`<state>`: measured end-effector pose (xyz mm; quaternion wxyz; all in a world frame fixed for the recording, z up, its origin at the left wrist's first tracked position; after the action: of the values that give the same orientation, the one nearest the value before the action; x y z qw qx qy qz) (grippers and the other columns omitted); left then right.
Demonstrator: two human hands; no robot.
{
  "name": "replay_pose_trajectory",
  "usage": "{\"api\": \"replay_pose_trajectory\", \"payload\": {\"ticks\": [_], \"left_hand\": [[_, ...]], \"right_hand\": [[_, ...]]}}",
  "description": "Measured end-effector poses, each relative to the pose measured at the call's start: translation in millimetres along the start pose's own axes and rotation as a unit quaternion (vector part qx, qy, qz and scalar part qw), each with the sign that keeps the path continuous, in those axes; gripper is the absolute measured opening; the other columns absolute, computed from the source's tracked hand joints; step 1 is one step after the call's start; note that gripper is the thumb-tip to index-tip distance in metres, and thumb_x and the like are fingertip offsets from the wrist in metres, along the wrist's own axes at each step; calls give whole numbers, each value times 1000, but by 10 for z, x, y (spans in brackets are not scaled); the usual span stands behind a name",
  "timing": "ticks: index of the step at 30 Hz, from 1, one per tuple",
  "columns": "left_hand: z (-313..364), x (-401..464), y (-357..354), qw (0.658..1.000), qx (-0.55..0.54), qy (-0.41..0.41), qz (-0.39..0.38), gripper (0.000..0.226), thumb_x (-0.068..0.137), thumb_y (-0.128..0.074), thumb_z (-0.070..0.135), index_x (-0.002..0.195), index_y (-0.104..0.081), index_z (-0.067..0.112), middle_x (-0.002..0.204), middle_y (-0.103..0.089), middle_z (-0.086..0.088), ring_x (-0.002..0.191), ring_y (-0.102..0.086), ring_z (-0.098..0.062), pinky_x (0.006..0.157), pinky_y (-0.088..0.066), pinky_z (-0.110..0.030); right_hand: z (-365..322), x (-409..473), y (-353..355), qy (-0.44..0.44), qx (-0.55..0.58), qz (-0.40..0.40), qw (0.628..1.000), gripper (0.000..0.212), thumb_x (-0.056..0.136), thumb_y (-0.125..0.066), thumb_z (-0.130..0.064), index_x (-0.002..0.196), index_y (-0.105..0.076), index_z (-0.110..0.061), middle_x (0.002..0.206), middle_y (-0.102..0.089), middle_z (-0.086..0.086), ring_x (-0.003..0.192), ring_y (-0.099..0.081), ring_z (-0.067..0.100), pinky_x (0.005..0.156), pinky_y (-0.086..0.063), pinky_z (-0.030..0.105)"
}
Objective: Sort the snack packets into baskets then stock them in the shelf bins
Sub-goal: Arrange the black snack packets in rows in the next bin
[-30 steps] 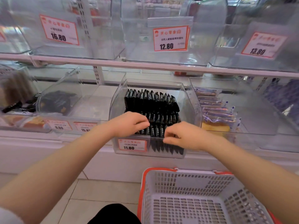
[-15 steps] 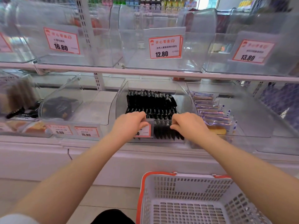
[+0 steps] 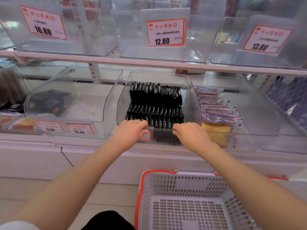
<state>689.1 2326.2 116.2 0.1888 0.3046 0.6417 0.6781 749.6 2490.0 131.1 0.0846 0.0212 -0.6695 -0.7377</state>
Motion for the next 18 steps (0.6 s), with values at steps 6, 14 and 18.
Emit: {"api": "replay_pose_trajectory", "payload": {"ticks": [6,14,18], "left_hand": [[-10,4,18,999,-35,14,-7,36,95,-38,48,92,-55,17,91,-60,-2,90,-56,-25,73,-40,-35],[-153,861,189,983,-167,62,40,26,93,-47,35,106,-59,15,102,-62,-4,94,-57,-22,77,-47,-34],[-144,1440,18,996,-92,12,15,42,91,-53,25,132,-44,15,134,-46,-5,122,-46,-25,96,-43,-41]], "right_hand": [[26,44,24,-7,13,-11,1000,29,99,-32,-36,84,-48,-17,90,-64,7,85,-60,28,60,-34,30],[369,939,147,-210,222,5,952,33,99,-38,-19,120,-48,4,120,-54,24,110,-53,37,82,-43,35],[590,1282,-36,-338,292,7,895,46,93,-46,-8,134,-32,7,136,-43,23,121,-47,36,92,-43,36]]}}
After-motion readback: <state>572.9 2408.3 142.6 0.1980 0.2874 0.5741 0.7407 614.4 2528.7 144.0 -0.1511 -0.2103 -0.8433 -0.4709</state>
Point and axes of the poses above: each hand's wrist, its own x-axis towards the middle knuckle, its own y-axis out of the back of the hand, z = x × y, the point moved 5 cm from there along x, towards the middle knuckle
